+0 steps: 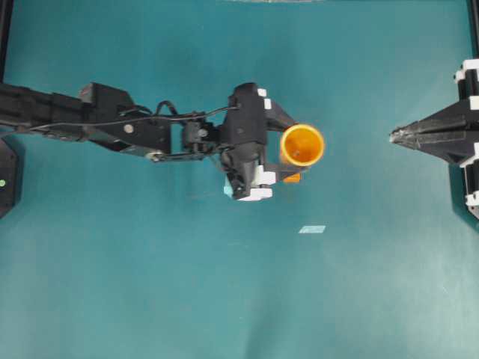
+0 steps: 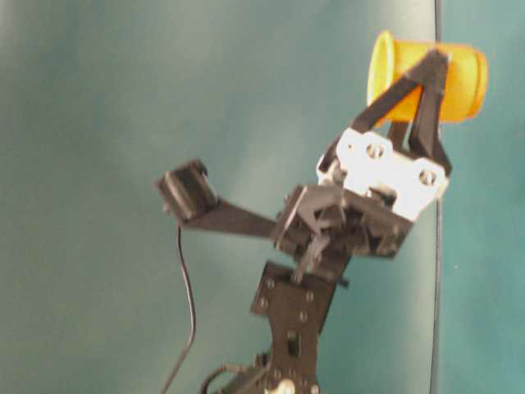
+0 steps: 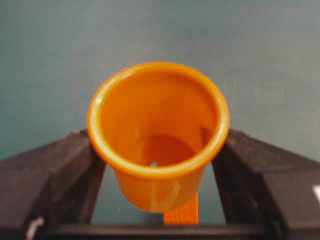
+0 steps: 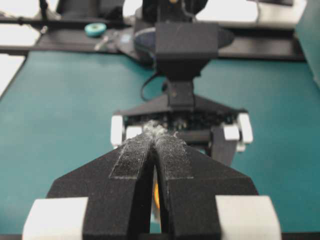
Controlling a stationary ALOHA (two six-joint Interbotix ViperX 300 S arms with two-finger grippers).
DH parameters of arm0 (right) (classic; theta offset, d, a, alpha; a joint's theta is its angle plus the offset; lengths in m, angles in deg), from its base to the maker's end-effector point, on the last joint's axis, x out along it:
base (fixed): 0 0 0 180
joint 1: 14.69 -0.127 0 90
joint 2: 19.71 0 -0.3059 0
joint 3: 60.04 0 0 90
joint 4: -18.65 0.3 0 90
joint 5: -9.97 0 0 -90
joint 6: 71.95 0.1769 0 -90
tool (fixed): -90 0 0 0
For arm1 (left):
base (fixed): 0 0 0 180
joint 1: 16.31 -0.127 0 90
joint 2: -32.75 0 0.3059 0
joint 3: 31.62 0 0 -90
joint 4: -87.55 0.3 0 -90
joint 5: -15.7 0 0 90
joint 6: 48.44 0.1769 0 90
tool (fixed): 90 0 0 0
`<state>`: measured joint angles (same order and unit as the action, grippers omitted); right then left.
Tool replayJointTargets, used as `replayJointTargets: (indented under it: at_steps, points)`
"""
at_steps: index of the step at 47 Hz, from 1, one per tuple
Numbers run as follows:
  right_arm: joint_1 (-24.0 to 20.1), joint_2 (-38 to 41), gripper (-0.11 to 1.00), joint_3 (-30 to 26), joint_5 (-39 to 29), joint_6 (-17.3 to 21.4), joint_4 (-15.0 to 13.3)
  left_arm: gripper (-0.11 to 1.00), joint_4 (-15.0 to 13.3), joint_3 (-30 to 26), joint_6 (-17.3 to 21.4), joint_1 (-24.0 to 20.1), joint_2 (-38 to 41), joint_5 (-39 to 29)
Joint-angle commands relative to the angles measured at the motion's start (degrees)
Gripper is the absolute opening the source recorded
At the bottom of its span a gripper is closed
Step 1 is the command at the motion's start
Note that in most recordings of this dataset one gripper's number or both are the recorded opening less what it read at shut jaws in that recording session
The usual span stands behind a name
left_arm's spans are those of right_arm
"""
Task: Move the cup to the right with left arm.
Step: 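Carry the held cup rightward past the tape square toward the right gripper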
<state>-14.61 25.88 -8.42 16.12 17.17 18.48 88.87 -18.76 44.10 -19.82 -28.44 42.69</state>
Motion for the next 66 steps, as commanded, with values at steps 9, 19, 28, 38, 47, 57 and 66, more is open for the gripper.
replayJointTargets:
  at_steps: [9,19,28,38,47,57,66]
  points:
    - [0.09,-0.18,0.0,-1.76,0.18,0.09,-0.09,0.64,0.18,-9.4,0.0,0.7,3.34,-2.81]
    - [0.09,-0.18,0.0,-1.85,0.18,0.0,-0.09,0.64,0.09,-13.8,0.0,0.97,5.71,-4.66]
    - [0.09,-0.18,0.0,-1.85,0.18,0.0,-0.09,0.64,0.18,-17.84,0.0,0.97,7.38,-6.42]
    - [0.09,-0.18,0.0,-1.85,0.18,0.0,-0.09,0.63,0.09,-22.15,0.0,1.23,9.49,-8.44]
    - [0.09,-0.18,0.0,-1.93,0.18,0.0,-0.18,0.64,0.09,-25.05,0.0,1.85,11.34,-9.93]
    - [0.09,-0.18,0.0,-1.93,0.18,0.0,-0.18,0.64,0.09,-26.54,0.0,2.11,12.92,-10.02]
    - [0.09,-0.18,0.0,-2.02,0.18,0.0,-0.18,0.64,0.09,-27.25,0.0,2.11,13.54,-10.02]
